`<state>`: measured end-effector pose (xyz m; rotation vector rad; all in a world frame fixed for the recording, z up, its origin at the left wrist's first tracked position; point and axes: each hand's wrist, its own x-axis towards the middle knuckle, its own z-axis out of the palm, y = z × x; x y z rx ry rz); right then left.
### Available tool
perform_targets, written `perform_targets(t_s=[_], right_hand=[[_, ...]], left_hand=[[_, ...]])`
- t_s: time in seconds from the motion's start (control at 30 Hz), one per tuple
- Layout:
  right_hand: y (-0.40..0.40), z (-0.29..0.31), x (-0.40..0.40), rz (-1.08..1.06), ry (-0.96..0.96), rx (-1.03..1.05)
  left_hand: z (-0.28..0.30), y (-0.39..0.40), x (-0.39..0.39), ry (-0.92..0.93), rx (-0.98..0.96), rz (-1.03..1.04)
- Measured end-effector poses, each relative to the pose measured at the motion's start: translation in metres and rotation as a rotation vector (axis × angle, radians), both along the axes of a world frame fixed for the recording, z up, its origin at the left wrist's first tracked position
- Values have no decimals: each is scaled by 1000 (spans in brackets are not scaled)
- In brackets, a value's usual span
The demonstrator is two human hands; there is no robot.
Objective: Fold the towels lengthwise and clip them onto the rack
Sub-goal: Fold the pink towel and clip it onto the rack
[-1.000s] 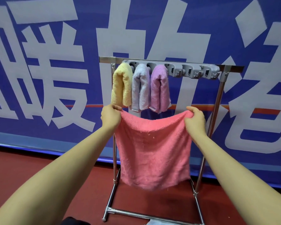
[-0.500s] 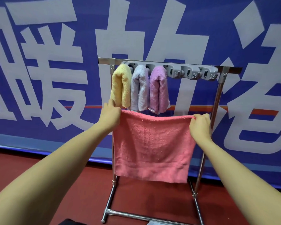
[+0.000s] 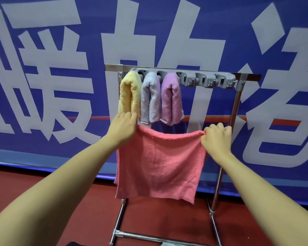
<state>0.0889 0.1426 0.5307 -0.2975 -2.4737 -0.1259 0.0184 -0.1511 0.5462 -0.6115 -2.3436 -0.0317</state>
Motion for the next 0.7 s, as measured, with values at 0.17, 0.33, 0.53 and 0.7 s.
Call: perform_targets(t_s=[0.17, 0.33, 0.53, 0.7], right_hand=[[-1, 3, 0, 7, -47, -153], [-3, 2, -4, 74, 29, -412], [-4, 2, 1, 139, 46, -472], [-1, -4, 2, 125, 32, -362]], left_hand=[[-5, -3, 3, -113, -56, 47], [-7, -3, -1, -135, -49, -67], [-6, -7, -3, -247, 223, -51], [2, -8, 4, -285, 243, -18]])
